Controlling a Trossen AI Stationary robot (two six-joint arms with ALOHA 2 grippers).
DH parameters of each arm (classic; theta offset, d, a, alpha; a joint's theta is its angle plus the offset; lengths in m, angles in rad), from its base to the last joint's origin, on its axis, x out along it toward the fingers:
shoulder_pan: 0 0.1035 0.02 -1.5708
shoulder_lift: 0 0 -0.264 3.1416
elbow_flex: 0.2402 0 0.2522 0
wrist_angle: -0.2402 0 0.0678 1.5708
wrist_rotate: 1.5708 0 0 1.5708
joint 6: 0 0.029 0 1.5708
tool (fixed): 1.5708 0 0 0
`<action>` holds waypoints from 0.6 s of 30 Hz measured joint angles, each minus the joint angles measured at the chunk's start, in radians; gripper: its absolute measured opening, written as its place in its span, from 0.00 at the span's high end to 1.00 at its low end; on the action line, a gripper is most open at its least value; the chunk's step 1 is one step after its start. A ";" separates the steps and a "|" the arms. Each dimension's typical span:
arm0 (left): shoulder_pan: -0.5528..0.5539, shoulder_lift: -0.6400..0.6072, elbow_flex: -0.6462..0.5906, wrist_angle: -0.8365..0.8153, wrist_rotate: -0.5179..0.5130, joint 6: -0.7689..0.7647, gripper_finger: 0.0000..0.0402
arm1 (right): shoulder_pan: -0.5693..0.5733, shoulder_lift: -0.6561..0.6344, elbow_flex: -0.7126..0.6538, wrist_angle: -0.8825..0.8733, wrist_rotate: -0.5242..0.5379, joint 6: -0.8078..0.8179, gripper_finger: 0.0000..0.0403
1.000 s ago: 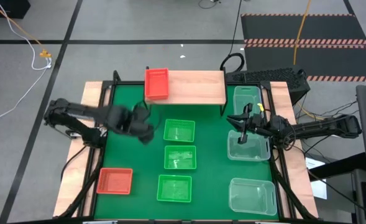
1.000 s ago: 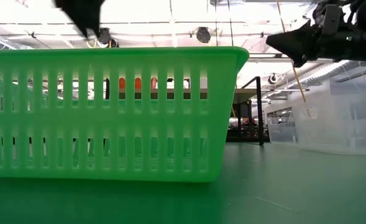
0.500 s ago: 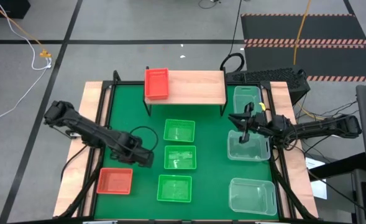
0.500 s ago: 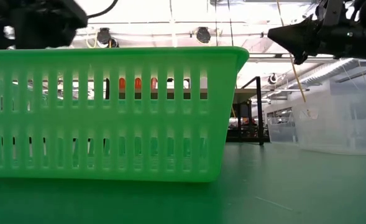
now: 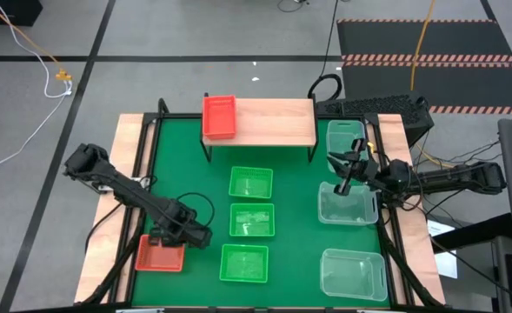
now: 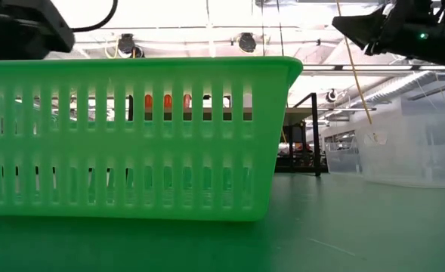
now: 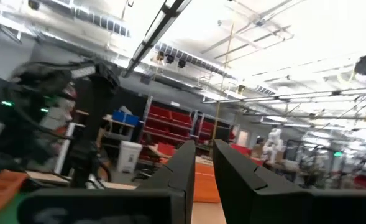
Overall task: Stack baskets on shelf by color
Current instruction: Stack the orange bin on the orange bin on the shelf
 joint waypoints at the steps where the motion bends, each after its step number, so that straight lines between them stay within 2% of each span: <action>1: -0.009 0.009 0.000 0.013 0.002 -0.013 0.57 | -0.004 0.000 0.000 0.008 0.001 -0.017 0.88; 5: -0.023 0.039 0.000 0.069 -0.027 -0.016 0.67 | -0.024 -0.001 0.000 0.073 -0.002 -0.080 0.88; 10: -0.028 0.077 0.000 0.064 -0.065 0.035 0.74 | -0.045 0.000 0.000 0.151 -0.005 -0.134 0.88; 18: -0.022 0.068 0.001 0.116 -0.034 0.029 0.74 | -0.076 0.006 0.032 0.127 -0.011 -0.164 0.88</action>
